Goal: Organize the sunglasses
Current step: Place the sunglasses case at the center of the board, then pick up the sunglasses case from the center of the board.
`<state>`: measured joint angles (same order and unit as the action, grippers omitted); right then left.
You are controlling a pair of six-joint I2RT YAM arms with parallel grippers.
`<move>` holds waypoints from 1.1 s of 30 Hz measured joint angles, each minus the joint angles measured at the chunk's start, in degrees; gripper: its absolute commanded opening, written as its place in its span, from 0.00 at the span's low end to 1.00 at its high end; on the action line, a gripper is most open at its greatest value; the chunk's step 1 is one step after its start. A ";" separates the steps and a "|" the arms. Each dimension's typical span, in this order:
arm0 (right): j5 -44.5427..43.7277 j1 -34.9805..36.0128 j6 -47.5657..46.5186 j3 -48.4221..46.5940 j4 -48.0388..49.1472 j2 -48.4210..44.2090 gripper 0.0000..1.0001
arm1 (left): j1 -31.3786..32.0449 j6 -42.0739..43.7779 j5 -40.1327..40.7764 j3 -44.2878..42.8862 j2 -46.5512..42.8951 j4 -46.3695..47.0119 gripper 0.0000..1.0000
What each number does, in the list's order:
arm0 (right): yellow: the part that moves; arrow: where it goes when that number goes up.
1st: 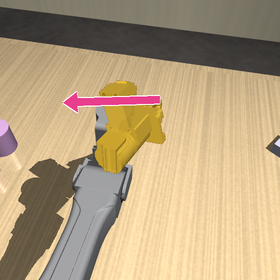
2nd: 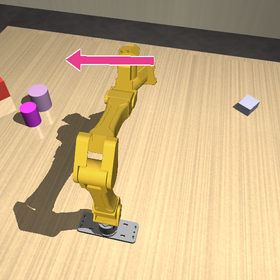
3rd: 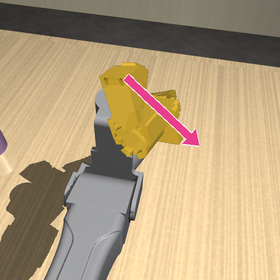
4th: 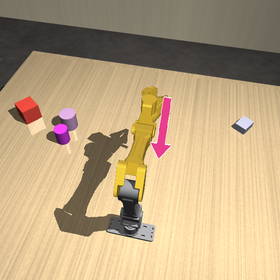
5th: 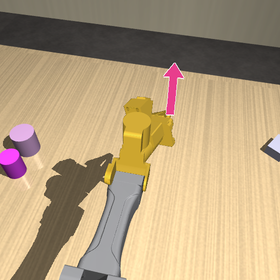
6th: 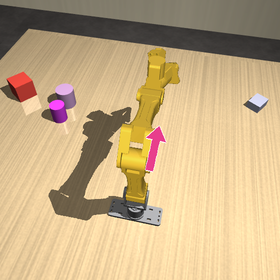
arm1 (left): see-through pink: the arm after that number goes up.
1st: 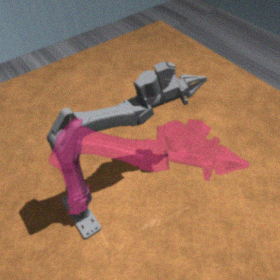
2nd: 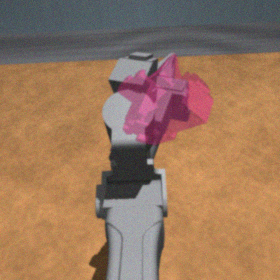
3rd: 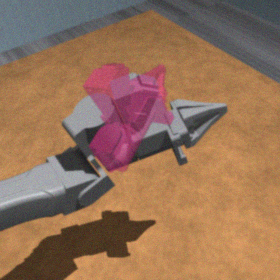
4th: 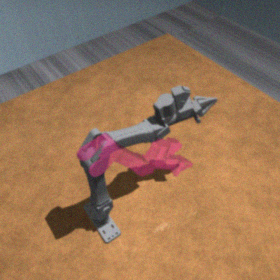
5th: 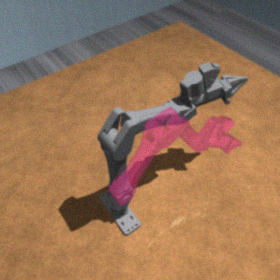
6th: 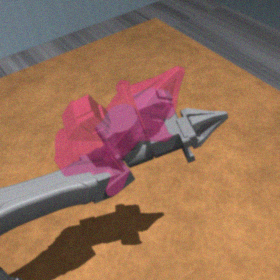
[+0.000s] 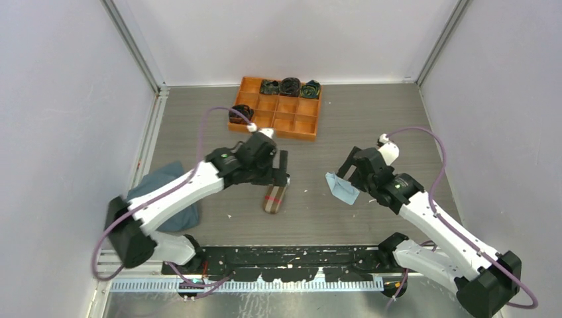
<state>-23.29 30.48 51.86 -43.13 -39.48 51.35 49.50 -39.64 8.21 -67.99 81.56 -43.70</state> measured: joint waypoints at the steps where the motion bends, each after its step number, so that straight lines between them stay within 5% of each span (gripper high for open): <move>1: 0.22 1.27 0.55 0.00 0.55 0.55 0.97 | -0.46 -0.31 0.09 0.31 -2.67 -0.09 1.00; 6: -2.78 14.49 3.85 -3.39 1.36 9.86 0.99 | -7.89 -2.56 -0.42 5.99 -17.46 -2.40 1.00; 12: -6.10 25.07 6.95 -21.88 -0.42 31.15 1.00 | -18.86 -5.27 -3.21 12.35 -26.73 -7.74 1.00; 21: -4.79 28.83 8.33 -36.28 -1.55 52.35 1.00 | -25.27 -6.69 -5.33 12.90 -30.91 -12.48 1.00; 30: -3.06 28.81 9.18 -43.10 -5.22 61.81 0.99 | -25.27 -6.67 -6.97 14.67 -30.77 -12.46 1.00; 33: -2.40 28.81 9.53 -43.69 -5.77 63.19 0.90 | -25.27 -6.67 -7.10 15.54 -30.45 -12.31 1.00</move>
<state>-25.69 59.29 61.39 -86.83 -45.25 114.54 24.23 -46.30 1.10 -52.45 51.11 -56.01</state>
